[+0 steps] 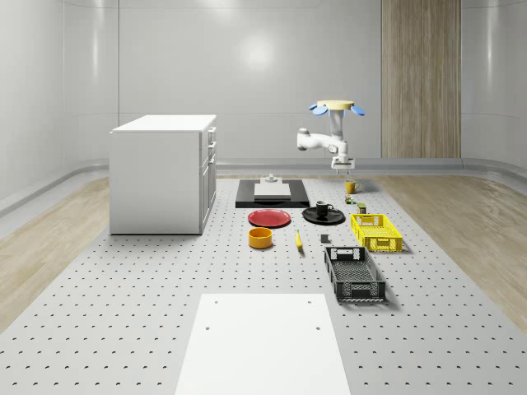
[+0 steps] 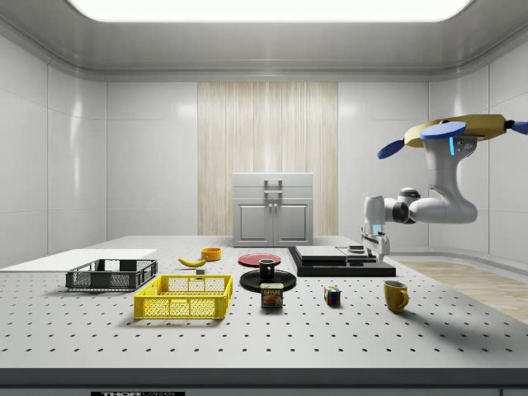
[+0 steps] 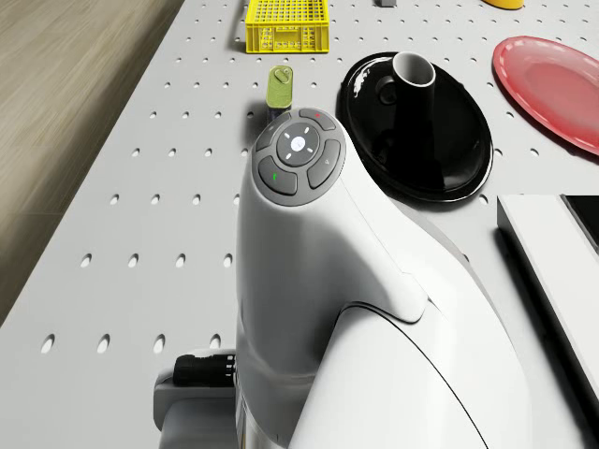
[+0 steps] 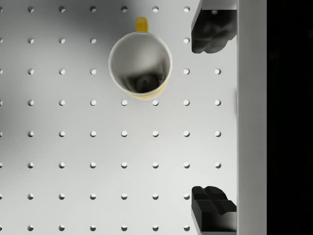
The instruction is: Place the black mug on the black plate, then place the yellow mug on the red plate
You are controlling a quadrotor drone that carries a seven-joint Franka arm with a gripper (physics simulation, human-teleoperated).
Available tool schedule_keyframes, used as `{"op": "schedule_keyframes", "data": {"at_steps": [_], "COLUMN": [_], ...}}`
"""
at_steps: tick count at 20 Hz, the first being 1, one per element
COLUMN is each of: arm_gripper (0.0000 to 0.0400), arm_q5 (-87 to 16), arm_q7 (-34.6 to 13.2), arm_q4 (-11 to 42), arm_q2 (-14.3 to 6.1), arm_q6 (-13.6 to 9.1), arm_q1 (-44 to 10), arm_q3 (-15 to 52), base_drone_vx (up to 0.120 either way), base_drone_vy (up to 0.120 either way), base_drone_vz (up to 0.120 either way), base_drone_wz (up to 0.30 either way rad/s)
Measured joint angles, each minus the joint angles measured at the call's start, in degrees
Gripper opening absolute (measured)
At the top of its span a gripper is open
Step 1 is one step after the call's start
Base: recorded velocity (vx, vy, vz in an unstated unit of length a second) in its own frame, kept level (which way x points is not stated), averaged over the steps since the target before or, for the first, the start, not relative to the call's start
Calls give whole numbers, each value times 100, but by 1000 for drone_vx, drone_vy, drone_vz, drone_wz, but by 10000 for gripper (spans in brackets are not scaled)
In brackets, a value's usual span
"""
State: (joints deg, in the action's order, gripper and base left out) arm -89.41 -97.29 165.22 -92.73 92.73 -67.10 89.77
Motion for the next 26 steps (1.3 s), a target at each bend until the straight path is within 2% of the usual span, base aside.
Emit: {"op": "schedule_keyframes", "data": {"at_steps": [3, 7, 16, 24, 26], "arm_gripper": [400, 400, 400, 400, 400], "arm_q5": [0, 0, 0, -1, -1], "arm_q7": [0, 0, 0, 0, 0], "arm_q4": [0, 0, 0, 0, 0], "arm_q2": [0, 1, 1, 1, 1], "arm_q6": [0, -1, -1, -1, -1], "arm_q1": [0, 0, 0, 0, 0], "arm_q3": [0, 0, 0, 0, 0], "base_drone_vx": [0, -10, -120, 0, 100], "base_drone_vy": [80, 0, 0, 55, 0], "base_drone_vz": [-120, 0, 0, 0, 0], "base_drone_wz": [0, 0, 0, 0, 0]}}
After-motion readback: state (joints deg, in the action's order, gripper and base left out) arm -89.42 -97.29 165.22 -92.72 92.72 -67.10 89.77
